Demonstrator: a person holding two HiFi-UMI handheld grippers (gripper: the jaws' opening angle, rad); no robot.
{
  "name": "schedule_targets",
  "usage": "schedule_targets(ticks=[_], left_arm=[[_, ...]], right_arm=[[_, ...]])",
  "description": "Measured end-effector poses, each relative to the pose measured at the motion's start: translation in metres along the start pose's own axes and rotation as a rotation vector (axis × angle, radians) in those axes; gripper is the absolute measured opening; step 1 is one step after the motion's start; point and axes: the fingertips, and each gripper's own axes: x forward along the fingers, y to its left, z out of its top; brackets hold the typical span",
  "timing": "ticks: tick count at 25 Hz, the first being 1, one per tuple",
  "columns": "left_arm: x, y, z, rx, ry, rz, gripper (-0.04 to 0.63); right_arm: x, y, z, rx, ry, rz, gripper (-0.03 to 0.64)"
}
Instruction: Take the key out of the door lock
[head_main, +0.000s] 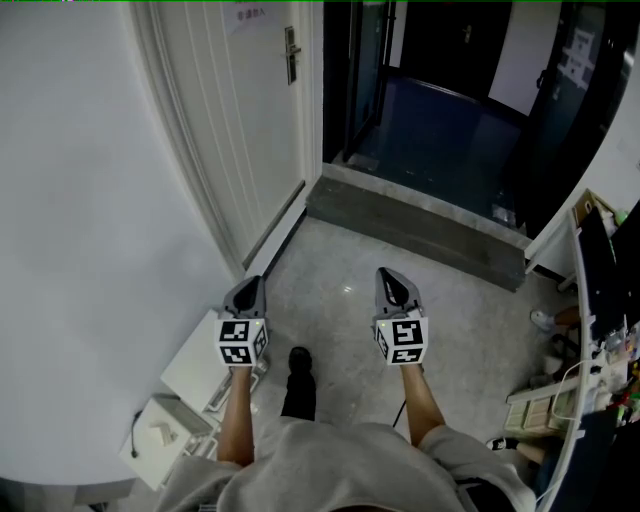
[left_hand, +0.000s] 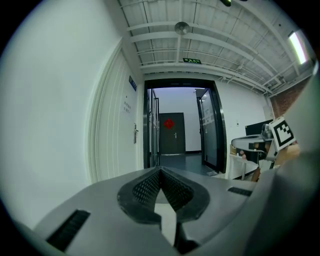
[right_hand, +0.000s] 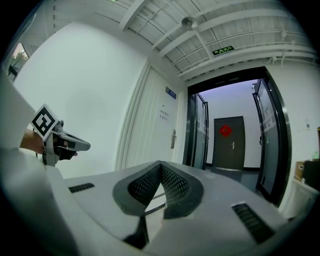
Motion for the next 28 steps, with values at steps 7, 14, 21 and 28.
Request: schedule_targets(ticks=[7, 14, 21, 28], left_arm=[[0.091, 0.04, 0.009, -0.002, -0.003, -0.028, 0.017], [0.208, 0.105, 0.05, -0.001, -0.022, -0.062, 0.016], [0.31, 0.166, 0.075, 0.003, -0.034, -0.091, 0.017], [0.385, 0.203, 0.081, 0.007, -0.038, -0.118, 0.017]], right_arm=[[0.091, -0.024, -0.001, -0.014, 0.002, -0.02, 0.023], [0.221, -0.043, 0.023, -0.035, -0.004, -0.04, 0.023], [0.337, -0.058, 0.036, -0.05, -0.008, -0.051, 0.023], [0.411, -0.069, 0.028, -0.056, 0.005, -0.068, 0.023]])
